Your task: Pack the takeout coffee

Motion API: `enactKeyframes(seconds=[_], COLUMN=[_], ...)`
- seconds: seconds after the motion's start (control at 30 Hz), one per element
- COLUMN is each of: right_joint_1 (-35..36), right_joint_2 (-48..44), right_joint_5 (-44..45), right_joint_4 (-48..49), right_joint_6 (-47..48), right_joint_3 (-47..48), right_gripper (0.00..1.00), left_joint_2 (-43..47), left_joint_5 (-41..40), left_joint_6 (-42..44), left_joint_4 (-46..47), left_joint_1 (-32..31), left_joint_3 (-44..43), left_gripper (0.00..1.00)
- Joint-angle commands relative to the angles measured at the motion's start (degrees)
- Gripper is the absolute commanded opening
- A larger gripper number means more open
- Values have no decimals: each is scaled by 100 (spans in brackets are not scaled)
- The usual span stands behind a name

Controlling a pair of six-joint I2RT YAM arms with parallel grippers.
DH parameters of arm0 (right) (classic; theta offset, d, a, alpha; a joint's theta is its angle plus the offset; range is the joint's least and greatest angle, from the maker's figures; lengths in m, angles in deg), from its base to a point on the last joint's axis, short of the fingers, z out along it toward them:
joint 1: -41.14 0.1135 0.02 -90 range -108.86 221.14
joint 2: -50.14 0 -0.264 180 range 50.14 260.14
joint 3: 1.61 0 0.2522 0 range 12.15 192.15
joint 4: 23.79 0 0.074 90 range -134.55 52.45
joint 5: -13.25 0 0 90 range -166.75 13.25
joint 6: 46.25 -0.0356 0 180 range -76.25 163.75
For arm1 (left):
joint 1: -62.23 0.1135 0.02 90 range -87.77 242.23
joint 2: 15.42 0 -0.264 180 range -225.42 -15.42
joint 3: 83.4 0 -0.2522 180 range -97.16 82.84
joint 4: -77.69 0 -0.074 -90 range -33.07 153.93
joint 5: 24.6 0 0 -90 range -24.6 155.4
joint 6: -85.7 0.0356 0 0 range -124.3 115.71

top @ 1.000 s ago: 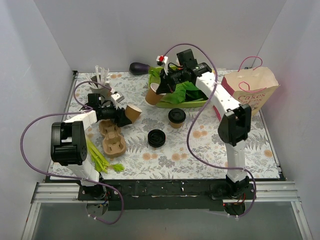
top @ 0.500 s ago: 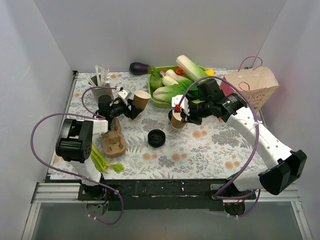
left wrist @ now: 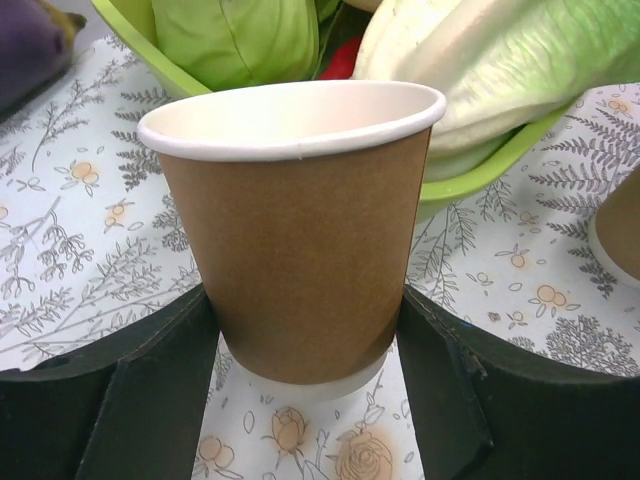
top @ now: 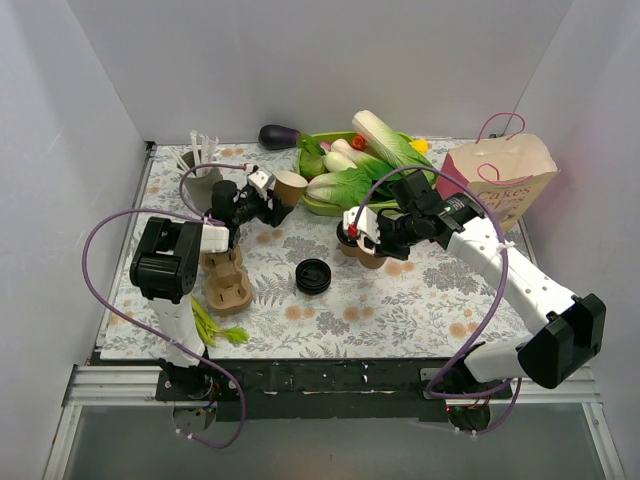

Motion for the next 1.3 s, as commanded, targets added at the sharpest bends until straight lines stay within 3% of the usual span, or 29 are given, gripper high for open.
enactKeyframes(seconds=[0.0, 0.2, 0.47, 0.9, 0.93, 1.27], right_joint_1=[20, 11, 20, 11, 19, 160], right_joint_2=[-206, -364, -294, -101, -83, -312], right_joint_5=[101, 66, 110, 23, 31, 31], right_joint_4=[-64, -38, 15, 269, 339, 1386], right_joint_6=[379, 424, 239, 213, 204, 397], right_joint_3=[-251, -638, -700, -971, -1024, -1842], right_gripper=[1, 1, 1, 1, 1, 1], left_joint_2=[-53, -70, -439, -325, -325, 254], left_joint_5=[187, 862, 1400, 935, 908, 654], left_joint_6=[306, 780, 1457, 1457, 1510, 1396], left_joint_4=[-129, -417, -2105, -3001, -3029, -3195], left_joint_1=[-81, -81, -81, -72, -64, -55], left_joint_3=[-244, -322, -1237, -1360, -1334, -1009], left_gripper=[60, 67, 75, 81, 98, 98])
